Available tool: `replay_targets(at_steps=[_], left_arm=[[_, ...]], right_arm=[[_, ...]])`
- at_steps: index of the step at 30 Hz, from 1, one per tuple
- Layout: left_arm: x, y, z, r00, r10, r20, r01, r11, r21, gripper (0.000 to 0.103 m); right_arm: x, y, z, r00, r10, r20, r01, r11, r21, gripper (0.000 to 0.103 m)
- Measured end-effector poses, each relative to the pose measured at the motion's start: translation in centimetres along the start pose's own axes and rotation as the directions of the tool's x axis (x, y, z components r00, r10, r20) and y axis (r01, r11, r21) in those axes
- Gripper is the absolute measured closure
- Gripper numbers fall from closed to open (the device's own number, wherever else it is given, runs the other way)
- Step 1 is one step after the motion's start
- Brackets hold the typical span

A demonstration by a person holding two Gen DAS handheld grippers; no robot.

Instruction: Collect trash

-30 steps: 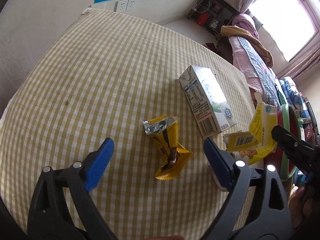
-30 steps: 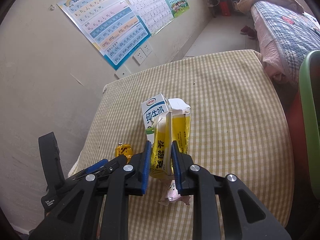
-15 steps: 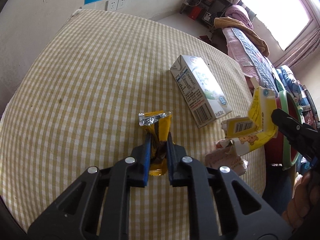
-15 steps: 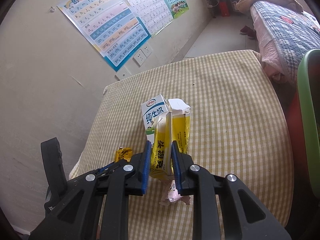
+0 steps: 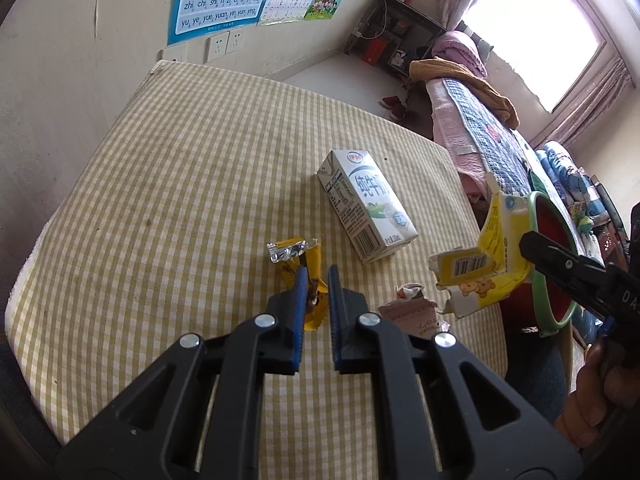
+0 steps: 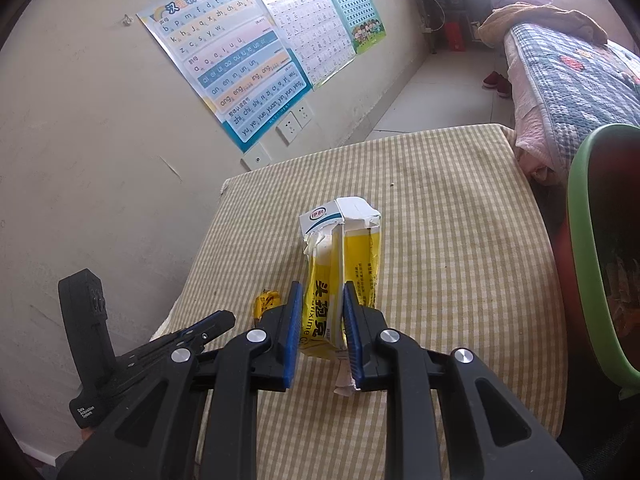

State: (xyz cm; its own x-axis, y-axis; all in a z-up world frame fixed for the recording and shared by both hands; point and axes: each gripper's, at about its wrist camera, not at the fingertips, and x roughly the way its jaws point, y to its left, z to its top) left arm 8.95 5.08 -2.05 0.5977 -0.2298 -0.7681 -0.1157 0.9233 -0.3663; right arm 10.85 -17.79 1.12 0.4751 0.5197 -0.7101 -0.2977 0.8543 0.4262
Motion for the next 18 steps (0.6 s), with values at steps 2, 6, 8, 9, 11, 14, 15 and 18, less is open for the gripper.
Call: replay_targets(at_steps=[2,6,8,9,11,14,15,18], left_arm=[[-0.6,-0.3,0.1,1.000,-0.003,0.014,0.003,1.000,0.001,0.093],[-1.9,-0.7,0.2,0.999,-0.013,0.040,0.013,1.000,0.000,0.093],[-2.5,-1.0,0.3,0.998,-0.018,0.052,0.018,1.000,0.003,0.093],[-2.7,-1.1,0.4,0.998,-0.021,0.057,0.021,1.000,0.006,0.093],[-3.2,-1.2,0.4,0.997,-0.024,0.067,0.024,1.000,0.009,0.093],[-3.7,-1.5,0.4,0.997,-0.028,0.072,0.027,1.000,0.012,0.093],[-3.8,-1.6,0.4,0.997,-0.028,0.074,0.028,1.000,0.012,0.093],[-4.1,-1.9,0.4,0.996,-0.032,0.080,0.031,0.999,0.016,0.093]], right_arm=[[-0.6,0.1,-0.3,1.000,-0.003,0.006,0.003,1.000,-0.002,0.083],[-1.8,0.2,-0.7,1.000,-0.011,0.023,0.011,1.000,-0.004,0.083],[-2.4,0.1,-0.8,0.999,-0.016,0.034,0.016,1.000,-0.004,0.083],[-2.8,0.1,-0.9,0.999,-0.018,0.039,0.018,1.000,-0.004,0.083],[-3.3,0.0,-0.9,0.999,-0.021,0.049,0.021,1.000,-0.003,0.083],[-4.0,-0.2,-0.9,0.998,-0.027,0.064,0.027,1.000,0.004,0.083],[-4.2,-0.4,-0.8,0.997,-0.029,0.070,0.029,1.000,0.005,0.083],[-4.8,-0.8,-0.7,0.996,-0.038,0.086,0.037,0.999,0.013,0.083]])
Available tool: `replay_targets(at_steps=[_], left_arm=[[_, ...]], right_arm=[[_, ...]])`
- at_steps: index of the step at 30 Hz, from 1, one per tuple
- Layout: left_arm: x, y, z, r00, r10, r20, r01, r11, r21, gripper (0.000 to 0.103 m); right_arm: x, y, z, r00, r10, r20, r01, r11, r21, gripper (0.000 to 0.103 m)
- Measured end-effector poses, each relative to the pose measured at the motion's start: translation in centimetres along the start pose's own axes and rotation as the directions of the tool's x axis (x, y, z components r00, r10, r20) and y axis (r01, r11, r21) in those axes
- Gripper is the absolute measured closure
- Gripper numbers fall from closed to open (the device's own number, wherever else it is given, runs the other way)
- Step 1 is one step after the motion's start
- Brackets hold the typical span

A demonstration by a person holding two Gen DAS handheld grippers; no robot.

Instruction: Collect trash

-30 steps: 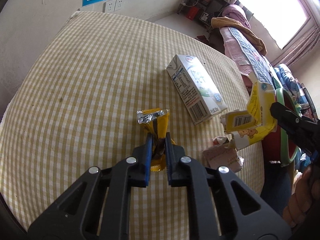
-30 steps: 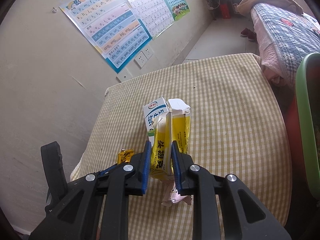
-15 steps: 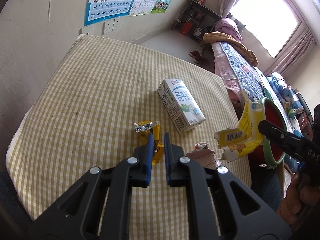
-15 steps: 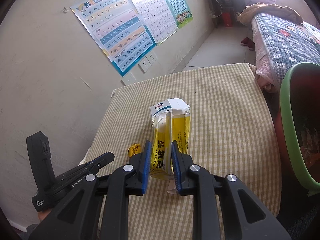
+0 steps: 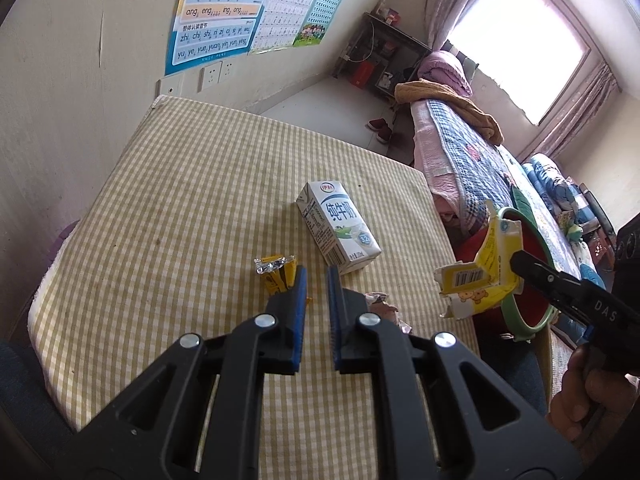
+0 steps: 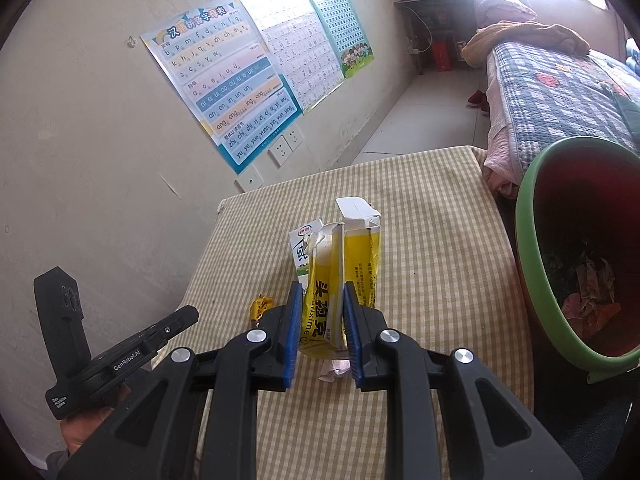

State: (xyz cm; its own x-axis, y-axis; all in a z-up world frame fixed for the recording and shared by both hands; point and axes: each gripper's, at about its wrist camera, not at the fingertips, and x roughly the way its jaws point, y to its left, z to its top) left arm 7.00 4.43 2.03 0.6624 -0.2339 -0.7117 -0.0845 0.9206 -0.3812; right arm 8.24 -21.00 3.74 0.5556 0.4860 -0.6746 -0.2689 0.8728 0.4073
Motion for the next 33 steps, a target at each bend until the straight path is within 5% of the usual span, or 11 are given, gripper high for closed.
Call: replay_targets(at_steps=[33], left_arm=[[5.7,-12.1,1.3,0.989,-0.118,-0.093,0.134,0.973,0.190,0.093]], right_arm=[[-3.9,-10.5,1.1,0.990,-0.075,0.120,0.048,0.976,0.213,0.083]])
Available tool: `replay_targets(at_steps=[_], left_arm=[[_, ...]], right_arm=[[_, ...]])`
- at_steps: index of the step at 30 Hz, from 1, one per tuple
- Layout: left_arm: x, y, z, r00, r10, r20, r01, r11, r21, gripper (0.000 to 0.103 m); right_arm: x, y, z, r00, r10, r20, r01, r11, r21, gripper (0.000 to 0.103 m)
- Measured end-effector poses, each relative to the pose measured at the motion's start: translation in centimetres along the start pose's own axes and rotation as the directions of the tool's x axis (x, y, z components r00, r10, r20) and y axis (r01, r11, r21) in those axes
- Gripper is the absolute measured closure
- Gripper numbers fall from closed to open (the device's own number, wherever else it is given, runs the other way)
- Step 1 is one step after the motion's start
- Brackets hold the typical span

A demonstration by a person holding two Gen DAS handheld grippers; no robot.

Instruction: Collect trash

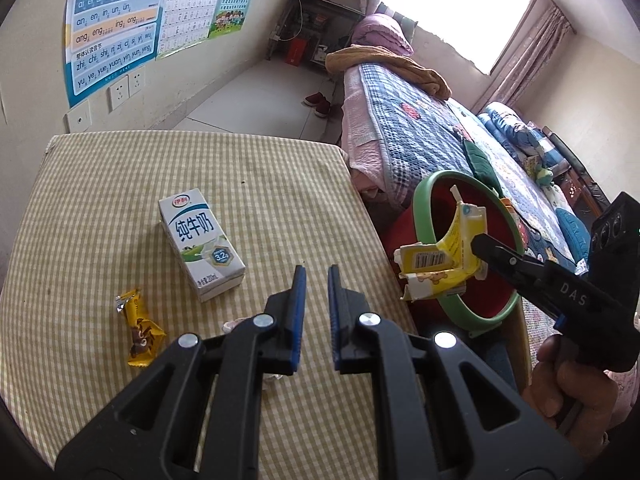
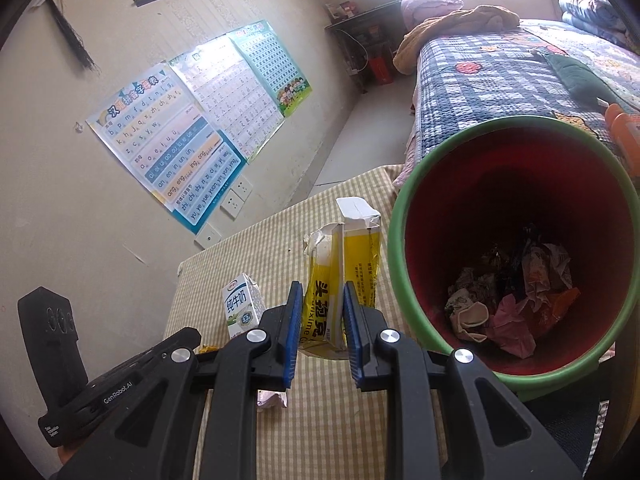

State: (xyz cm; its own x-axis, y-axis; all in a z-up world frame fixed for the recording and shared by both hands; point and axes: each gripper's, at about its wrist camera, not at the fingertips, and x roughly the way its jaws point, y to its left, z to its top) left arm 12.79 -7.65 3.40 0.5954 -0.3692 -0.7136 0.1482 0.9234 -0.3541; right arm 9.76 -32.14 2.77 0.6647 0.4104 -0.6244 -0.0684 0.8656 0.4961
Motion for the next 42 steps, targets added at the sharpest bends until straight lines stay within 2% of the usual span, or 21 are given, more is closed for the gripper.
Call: replay_targets(at_steps=[17,32,38,42], left_arm=[[3.4,-7.6,3.3,0.996,-0.091,-0.018,0.093,0.988,0.122,0.093],[7.5,-15.2,4.3,0.981,-0.180,-0.074,0.192,0.955,0.224,0.093],[8.8,-17.4,4.4,0.977,-0.193,-0.095,0.210,0.947,0.244,0.093],[8.5,-17.3,4.0,0.981,-0.173,-0.083,0.189,0.947,0.261,0.092]], right_arm=[[-3.4,-6.2,2.0,0.991,-0.086,0.103,0.078,0.994,0.077,0.082],[-6.4,-12.1,3.4,0.967,-0.193,0.165,0.171,0.976,0.137,0.082],[-6.7,-13.4,3.5,0.965,-0.203,0.167,0.179,0.973,0.148,0.082],[-6.8,-13.5,3.5,0.968,-0.189,0.163,0.166,0.976,0.142,0.082]])
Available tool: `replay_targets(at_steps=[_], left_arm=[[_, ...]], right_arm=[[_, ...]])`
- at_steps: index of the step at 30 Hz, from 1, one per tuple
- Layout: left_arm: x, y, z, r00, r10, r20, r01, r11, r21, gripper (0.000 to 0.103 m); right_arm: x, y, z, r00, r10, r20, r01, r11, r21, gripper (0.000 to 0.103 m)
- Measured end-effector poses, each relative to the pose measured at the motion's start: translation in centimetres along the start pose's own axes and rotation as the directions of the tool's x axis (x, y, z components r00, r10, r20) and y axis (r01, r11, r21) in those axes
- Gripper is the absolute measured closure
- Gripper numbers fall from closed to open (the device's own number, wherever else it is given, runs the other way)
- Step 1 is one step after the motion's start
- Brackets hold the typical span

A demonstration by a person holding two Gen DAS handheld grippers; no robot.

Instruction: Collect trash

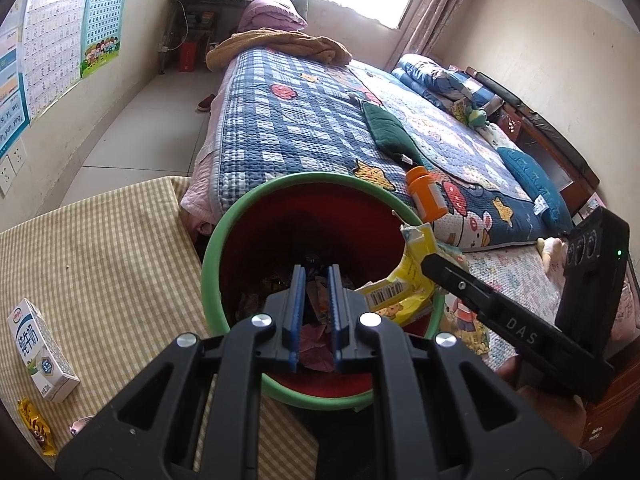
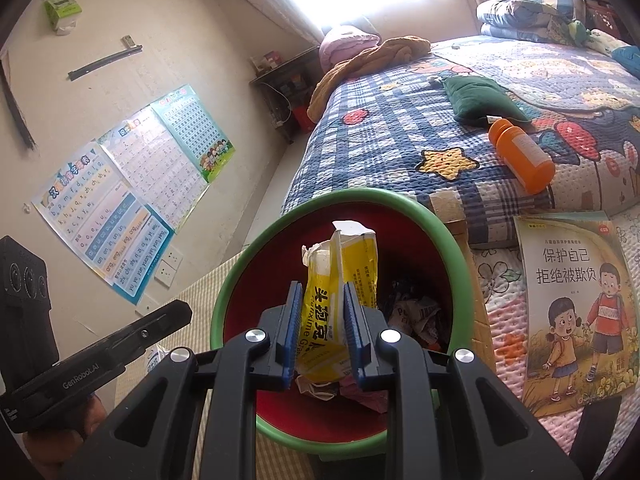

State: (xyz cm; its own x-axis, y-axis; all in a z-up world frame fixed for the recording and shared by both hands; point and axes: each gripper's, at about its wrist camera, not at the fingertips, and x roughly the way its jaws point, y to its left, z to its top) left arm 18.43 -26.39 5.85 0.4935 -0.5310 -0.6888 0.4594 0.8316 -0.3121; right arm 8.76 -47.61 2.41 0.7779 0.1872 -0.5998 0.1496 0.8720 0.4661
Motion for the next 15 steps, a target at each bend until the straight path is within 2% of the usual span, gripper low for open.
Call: replay_targets(at_steps=[4,8,9,12,15], left_arm=[[-0.9,2.7,-1.6,0.998,0.060,-0.030,-0.061,0.997,-0.053,0.087],[-3.3,6.4,-3.6,0.986,0.162,-0.027,-0.164,0.980,-0.116,0.054],[-4.0,7.6,-4.3,0.982,0.188,-0.030,-0.191,0.972,-0.137,0.050],[-5.9,11.3,-6.5,0.958,0.282,-0.056,-0.288,0.939,-0.191,0.042],[-7.6,15.1,-8.6,0.926,0.363,-0.098,-0.376,0.891,-0.253,0.038]], right_arm=[[0.0,0.6,-0.2,1.000,0.012,-0.005,-0.012,1.000,-0.015,0.082],[-0.3,1.2,0.0,1.000,0.018,0.006,-0.018,1.000,-0.022,0.082],[-0.4,1.4,0.0,1.000,0.015,0.010,-0.015,0.999,-0.029,0.082],[-0.2,2.1,-0.1,1.000,0.011,0.006,-0.010,0.999,-0.043,0.082],[0.2,2.9,-0.2,1.000,0.004,-0.006,-0.005,0.998,-0.063,0.082]])
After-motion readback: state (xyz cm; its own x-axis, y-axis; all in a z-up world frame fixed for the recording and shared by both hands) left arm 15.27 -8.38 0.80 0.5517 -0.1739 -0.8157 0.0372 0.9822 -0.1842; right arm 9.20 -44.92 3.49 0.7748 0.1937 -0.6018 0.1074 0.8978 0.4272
